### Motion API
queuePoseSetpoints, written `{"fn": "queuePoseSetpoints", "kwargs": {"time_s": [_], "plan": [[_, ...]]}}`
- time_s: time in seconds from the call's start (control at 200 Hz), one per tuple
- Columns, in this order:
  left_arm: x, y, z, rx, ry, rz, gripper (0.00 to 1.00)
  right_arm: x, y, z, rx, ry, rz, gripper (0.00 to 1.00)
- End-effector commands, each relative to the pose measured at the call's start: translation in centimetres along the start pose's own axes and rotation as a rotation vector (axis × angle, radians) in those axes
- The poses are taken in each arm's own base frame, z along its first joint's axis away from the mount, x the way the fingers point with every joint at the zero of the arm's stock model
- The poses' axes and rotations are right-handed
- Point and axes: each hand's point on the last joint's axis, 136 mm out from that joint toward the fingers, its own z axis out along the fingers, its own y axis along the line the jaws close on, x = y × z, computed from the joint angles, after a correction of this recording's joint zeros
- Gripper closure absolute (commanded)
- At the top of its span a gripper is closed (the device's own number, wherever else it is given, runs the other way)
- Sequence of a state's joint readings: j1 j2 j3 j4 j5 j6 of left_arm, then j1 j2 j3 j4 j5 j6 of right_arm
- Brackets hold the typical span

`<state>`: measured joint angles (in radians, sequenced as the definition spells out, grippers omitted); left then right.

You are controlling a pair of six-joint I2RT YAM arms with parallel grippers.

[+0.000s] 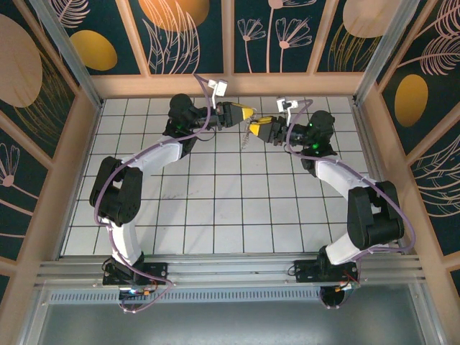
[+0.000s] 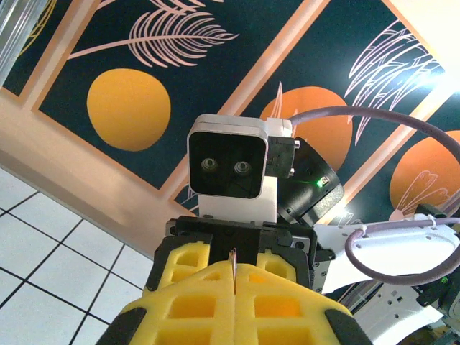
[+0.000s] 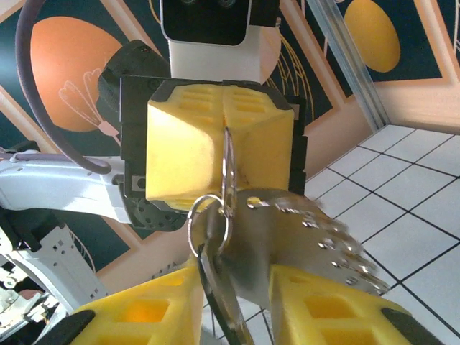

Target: Put the keys on the keyring

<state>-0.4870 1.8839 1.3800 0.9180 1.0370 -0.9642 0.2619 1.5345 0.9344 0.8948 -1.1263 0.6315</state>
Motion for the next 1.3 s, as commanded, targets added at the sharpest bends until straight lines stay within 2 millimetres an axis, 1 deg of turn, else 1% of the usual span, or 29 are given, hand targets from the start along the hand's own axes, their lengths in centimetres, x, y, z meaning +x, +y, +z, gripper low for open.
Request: {"fn": "queuePoseSetpoints", "kwargs": {"time_s": [0.0,0.095,0.295,0.355,0.631,0.736,0.811,0.861,0.956,1.011,1.136,1.296], "plan": [[-1.3,-2.5,0.1,0.047,-0.023,0.071,1.0,-1.2,0.8,0.5,-0.029,-0.014,-0.06,0.75],[-1.3,-2.4,0.1,0.04,-0.031,0.071,1.0,-0.9,0.8,0.4,-0.025,-0.009,-0.058,0.83],[-1.8,-2.5,-0.2,0.017,-0.064,0.089,1.0,0.2,0.7,-0.1,0.0,0.0,-0.048,0.94],[-1.9,-2.5,-0.3,0.01,-0.075,0.092,1.0,0.3,0.6,-0.1,0.004,0.001,-0.045,1.0],[-2.5,-3.2,-0.8,-0.015,-0.127,0.116,1.0,1.2,0.0,-0.3,0.023,0.011,-0.028,1.0],[-2.7,-3.4,-1.0,-0.015,-0.142,0.117,1.0,1.1,-0.1,0.0,0.012,0.007,-0.013,1.0],[-2.7,-3.4,-1.1,-0.017,-0.151,0.112,1.0,0.9,0.1,0.7,-0.011,0.012,-0.009,1.0],[-2.8,-3.4,-1.1,-0.017,-0.158,0.112,1.0,1.0,0.3,1.6,-0.028,0.026,-0.009,1.0],[-2.7,-3.1,-1.2,-0.021,-0.165,0.102,1.0,1.6,0.5,3.3,-0.049,0.069,-0.009,1.0],[-2.6,-3.0,-1.2,-0.022,-0.167,0.098,1.0,1.9,0.4,3.8,-0.049,0.086,-0.009,1.0],[-2.5,-2.8,-1.2,-0.024,-0.167,0.09,1.0,1.9,-0.3,3.3,-0.028,0.076,0.003,1.0],[-2.5,-2.8,-1.3,-0.028,-0.176,0.09,1.0,1.5,-0.5,2.5,-0.001,0.049,0.011,1.0]]}}
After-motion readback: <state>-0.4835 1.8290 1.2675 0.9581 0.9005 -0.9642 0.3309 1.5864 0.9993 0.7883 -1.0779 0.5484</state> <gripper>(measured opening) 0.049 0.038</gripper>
